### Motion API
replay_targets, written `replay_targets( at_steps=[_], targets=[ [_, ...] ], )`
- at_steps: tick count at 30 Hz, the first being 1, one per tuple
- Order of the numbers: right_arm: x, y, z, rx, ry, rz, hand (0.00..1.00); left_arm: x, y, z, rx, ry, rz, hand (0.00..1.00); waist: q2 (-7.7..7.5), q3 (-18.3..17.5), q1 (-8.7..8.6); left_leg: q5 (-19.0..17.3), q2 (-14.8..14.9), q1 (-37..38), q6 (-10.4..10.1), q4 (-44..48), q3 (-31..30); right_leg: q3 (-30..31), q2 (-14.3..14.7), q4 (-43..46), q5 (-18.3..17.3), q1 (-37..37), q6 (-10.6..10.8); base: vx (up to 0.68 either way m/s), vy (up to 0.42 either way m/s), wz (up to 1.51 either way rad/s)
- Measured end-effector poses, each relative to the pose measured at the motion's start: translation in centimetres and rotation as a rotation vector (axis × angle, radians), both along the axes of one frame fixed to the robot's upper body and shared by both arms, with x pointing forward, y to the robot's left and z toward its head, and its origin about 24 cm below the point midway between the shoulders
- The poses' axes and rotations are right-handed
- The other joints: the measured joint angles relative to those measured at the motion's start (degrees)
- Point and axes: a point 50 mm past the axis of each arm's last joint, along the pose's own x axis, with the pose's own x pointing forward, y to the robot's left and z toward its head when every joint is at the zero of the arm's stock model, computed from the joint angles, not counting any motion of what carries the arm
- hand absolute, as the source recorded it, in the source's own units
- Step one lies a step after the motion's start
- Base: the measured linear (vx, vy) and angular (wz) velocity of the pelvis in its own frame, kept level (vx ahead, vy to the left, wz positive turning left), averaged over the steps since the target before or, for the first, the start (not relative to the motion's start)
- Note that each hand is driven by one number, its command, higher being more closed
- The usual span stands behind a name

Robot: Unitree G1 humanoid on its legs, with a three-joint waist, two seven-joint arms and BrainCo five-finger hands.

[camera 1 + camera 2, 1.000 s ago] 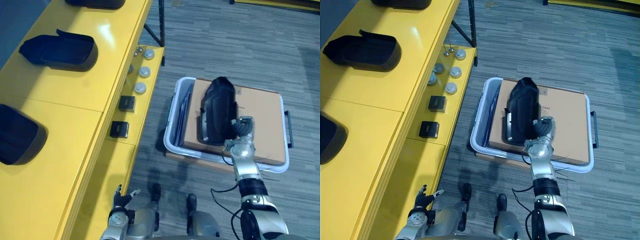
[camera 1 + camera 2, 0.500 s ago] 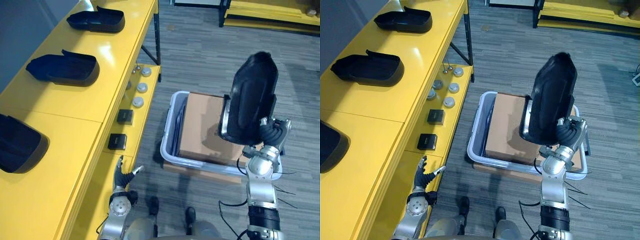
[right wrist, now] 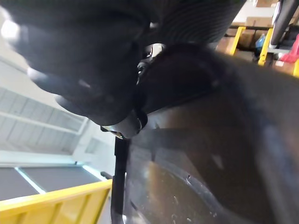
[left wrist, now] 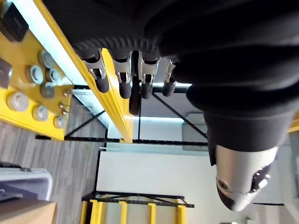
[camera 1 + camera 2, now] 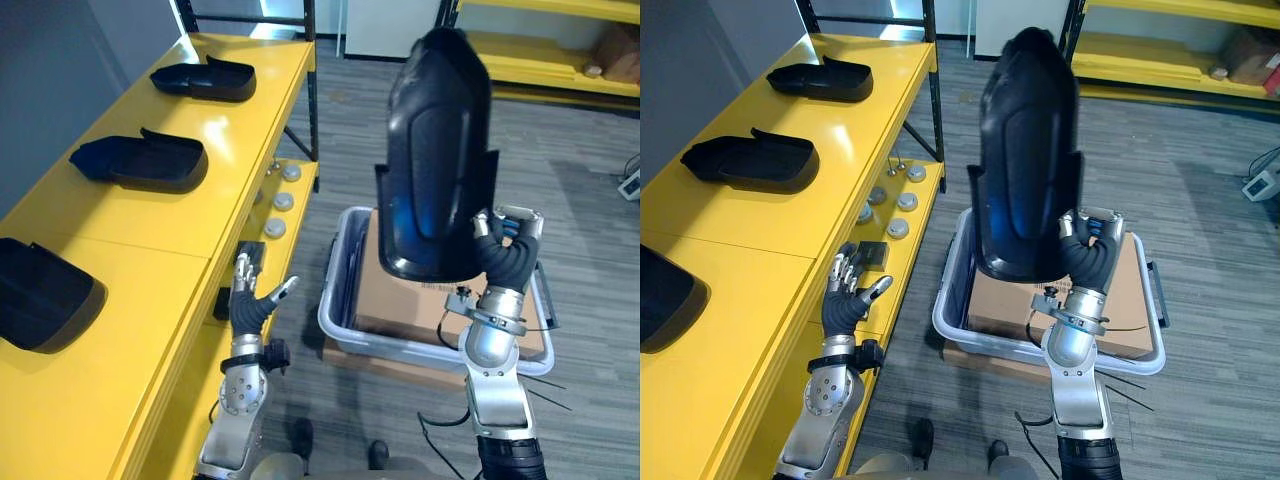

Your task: Walk over and take plastic housings, then place them on the shelf

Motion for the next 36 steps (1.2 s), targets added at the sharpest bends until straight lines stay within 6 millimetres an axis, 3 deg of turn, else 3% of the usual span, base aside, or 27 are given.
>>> replay_targets(
  at_steps=[8, 12, 13, 15, 16, 26, 31, 36],
  targets=[
    [-0.5, 3.6, -0.1, -0.080, -0.001, 0.210, 1.00, 0.7, -2.7, 1.6, -0.080, -0.045, -0.157, 0.00, -0.41, -1.7, -0.04, 0.0, 0.0, 0.3, 0.0, -0.4, 0.7, 1.2, 0.0, 0.0, 0.1, -0.2, 0.0, 0.01, 0.002, -0.05],
    [-0.5, 3.8, 0.1, -0.109, -0.012, 0.232, 1.00, 0.7, -2.8, 1.5, -0.116, -0.025, -0.180, 0.00, -0.40, -1.7, -0.01, 0.0, 0.1, 0.8, 0.0, -0.7, 0.9, 1.4, 0.1, 0.0, 0.1, 0.0, 0.0, -0.02, -0.007, -0.04],
    [-0.4, 3.9, 0.2, -0.116, -0.017, 0.234, 1.00, 0.8, -2.8, 1.5, -0.126, -0.023, -0.188, 1.00, -0.40, -1.7, -0.01, 0.0, 0.1, 0.9, 0.0, -0.7, 1.1, 1.5, 0.1, 0.0, 0.1, 0.0, -0.1, -0.03, -0.003, -0.06],
    [-0.4, 4.0, 0.4, -0.130, -0.027, 0.244, 1.00, 0.8, -2.8, 1.6, -0.137, -0.018, -0.195, 1.00, -0.38, -1.9, -0.08, 0.0, 0.1, 1.0, 0.0, -0.8, 1.3, 1.7, 0.1, 0.1, 0.1, 0.0, -0.1, -0.03, -0.001, -0.07],
    [-0.4, 4.1, 0.4, -0.142, -0.029, 0.257, 0.00, 0.9, -2.7, 1.4, -0.145, -0.008, -0.196, 1.00, -0.34, -2.4, -0.11, 0.0, 0.1, 1.0, 0.0, -0.8, 1.5, 1.9, 0.1, 0.1, 0.1, -0.1, -0.1, -0.01, -0.002, -0.08],
    [-0.7, 4.8, 0.7, -0.179, -0.063, 0.349, 0.00, 0.9, -2.2, 1.1, -0.146, 0.025, -0.159, 1.00, -0.21, -4.4, -0.14, 0.0, 0.2, 1.2, 0.0, -0.9, 2.0, 2.7, 0.3, 0.1, 0.3, -0.3, -0.1, 0.00, -0.002, -0.02],
    [-1.0, 5.2, 0.8, -0.122, -0.075, 0.412, 0.00, 1.0, -2.0, 0.8, -0.045, 0.033, -0.121, 1.00, -0.30, -5.0, -0.36, 0.0, 0.1, 1.4, 0.0, -0.9, 2.0, 2.7, 0.3, 0.1, 0.3, -0.1, -0.1, -0.01, -0.002, 0.00],
    [-0.5, 4.0, 1.0, -0.087, -0.071, 0.373, 0.00, 1.2, -2.1, 1.3, 0.063, -0.019, -0.097, 1.00, -0.40, -5.2, -0.34, 0.0, 0.1, 1.7, 0.1, -0.9, 2.1, 2.7, 0.5, 0.1, 0.3, 0.1, -0.1, 0.00, 0.000, 0.00]
  ],
)
